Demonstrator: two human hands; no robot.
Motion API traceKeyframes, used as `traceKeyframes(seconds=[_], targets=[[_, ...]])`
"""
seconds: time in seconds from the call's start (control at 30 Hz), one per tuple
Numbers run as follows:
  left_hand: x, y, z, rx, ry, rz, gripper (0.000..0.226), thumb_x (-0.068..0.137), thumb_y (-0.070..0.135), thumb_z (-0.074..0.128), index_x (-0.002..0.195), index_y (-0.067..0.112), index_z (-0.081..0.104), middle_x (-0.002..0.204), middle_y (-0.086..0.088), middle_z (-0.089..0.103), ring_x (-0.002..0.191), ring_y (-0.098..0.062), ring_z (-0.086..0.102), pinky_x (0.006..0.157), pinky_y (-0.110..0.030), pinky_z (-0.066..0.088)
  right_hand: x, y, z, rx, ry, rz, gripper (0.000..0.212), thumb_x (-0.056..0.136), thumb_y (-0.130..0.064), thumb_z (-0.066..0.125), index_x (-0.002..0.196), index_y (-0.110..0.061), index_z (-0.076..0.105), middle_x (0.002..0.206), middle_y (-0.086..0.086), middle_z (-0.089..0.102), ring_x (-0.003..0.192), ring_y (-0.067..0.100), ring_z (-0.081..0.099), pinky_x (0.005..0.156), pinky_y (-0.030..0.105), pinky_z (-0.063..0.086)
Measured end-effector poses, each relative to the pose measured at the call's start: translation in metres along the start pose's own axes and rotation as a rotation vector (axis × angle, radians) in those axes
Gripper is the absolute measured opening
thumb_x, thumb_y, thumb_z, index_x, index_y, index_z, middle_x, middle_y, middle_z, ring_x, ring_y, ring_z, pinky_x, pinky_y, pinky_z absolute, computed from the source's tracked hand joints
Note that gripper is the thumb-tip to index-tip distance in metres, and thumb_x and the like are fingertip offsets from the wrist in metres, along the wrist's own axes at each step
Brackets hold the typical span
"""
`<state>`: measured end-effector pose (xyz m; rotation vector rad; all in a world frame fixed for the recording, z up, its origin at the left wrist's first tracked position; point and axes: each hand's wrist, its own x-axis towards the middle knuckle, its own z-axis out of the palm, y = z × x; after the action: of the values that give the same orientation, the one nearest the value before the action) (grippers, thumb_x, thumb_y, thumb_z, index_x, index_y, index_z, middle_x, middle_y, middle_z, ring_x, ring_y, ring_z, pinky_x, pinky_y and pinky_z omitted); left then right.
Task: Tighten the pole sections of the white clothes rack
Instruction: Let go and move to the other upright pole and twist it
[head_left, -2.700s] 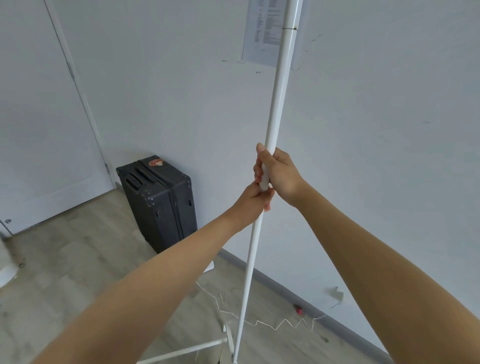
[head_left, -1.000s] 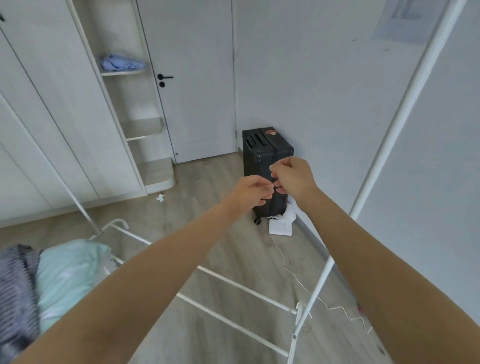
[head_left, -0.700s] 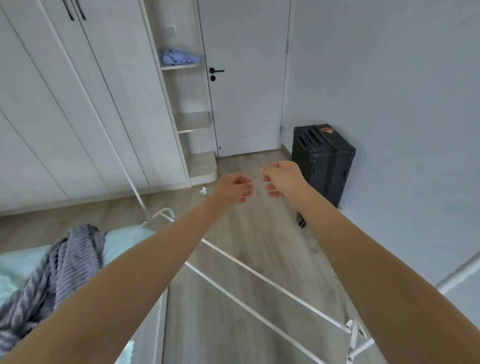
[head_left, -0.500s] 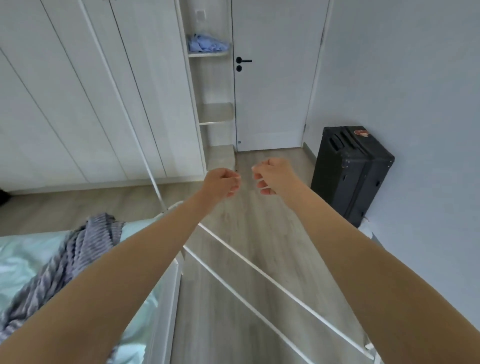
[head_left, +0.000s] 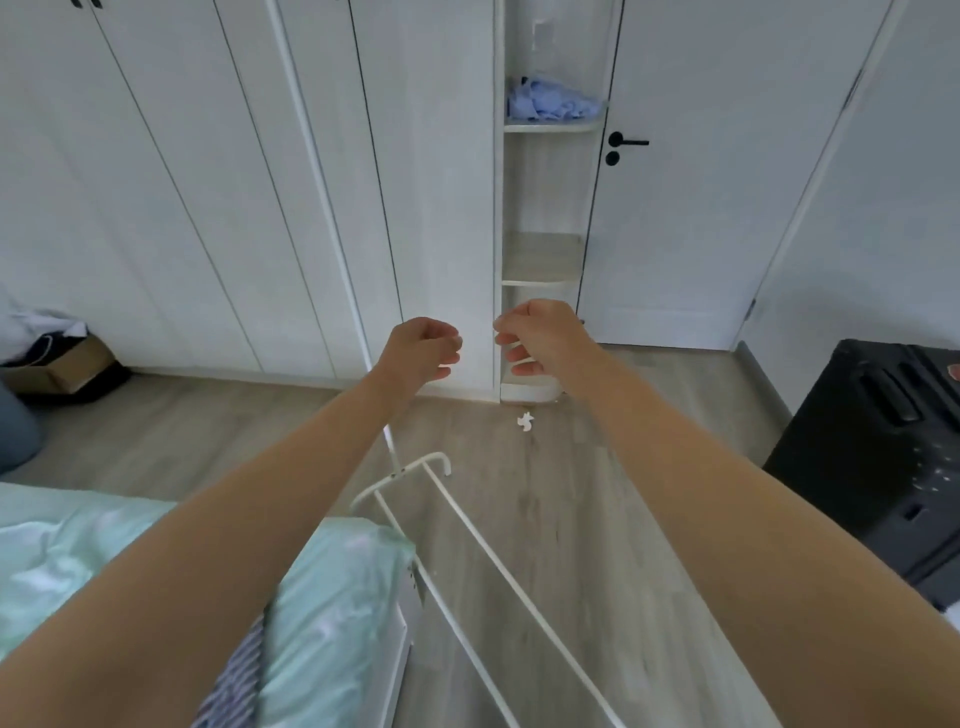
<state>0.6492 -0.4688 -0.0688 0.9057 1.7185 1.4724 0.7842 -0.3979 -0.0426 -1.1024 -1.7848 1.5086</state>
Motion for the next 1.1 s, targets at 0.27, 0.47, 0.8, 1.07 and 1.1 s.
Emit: traceKeyframes(seconds=[0.27,0.47,0.8,1.07,1.1], targets=[[0.166,-0.003,-0.086,-0.012,0.103,0.037,0.015,0.083,0.004,0.059,0.079,0.017,0.053,0.078,0.000,0.052,0.073,-0.014,0.055,0.066,-0.024,0.045,0.169,-0.024,0.067,0.022,-0.099,-0.050,0.003,0.079,-0.015,0.058,0.082,-0.015,0.060,0.077,-0.002,0.061,0.066,0.015,0.056,0.061,0.027,0.051],[0.309,0.002,-0.175,0.029,0.207,0.028,0.035,0.083,0.007,0.062,0.114,0.000,0.050,0.086,0.000,0.050,0.095,-0.023,0.051,0.093,-0.036,0.046,0.312,-0.063,0.140,0.055,-0.147,-0.043,0.014,0.081,-0.014,0.061,0.094,-0.016,0.061,0.078,-0.005,0.058,0.069,0.013,0.053,0.065,0.027,0.048],[0.462,0.008,-0.252,0.018,0.037,0.041,0.043,0.082,0.008,0.064,0.121,0.007,0.047,0.120,-0.005,0.051,0.116,-0.022,0.047,0.102,-0.032,0.037,0.479,-0.125,0.249,0.123,-0.283,-0.195,0.040,0.088,-0.018,0.055,0.127,-0.015,0.050,0.115,0.001,0.054,0.105,0.014,0.050,0.095,0.031,0.040],[0.476,0.003,-0.247,-0.069,-0.172,0.134,0.025,0.094,0.006,0.041,0.073,0.015,0.051,0.078,0.001,0.054,0.078,-0.009,0.060,0.070,-0.013,0.049,0.505,-0.137,0.262,0.287,-0.511,-0.309,0.026,0.094,-0.034,0.041,0.098,-0.024,0.065,0.086,-0.001,0.066,0.082,0.015,0.063,0.075,0.026,0.052],[0.475,0.004,-0.241,-0.060,-0.176,0.130,0.026,0.094,0.007,0.041,0.071,0.016,0.049,0.075,0.003,0.051,0.075,-0.009,0.059,0.069,-0.016,0.046,0.504,-0.135,0.258,0.278,-0.482,-0.327,0.029,0.095,-0.036,0.039,0.096,-0.024,0.066,0.081,0.000,0.064,0.077,0.016,0.061,0.074,0.027,0.051]])
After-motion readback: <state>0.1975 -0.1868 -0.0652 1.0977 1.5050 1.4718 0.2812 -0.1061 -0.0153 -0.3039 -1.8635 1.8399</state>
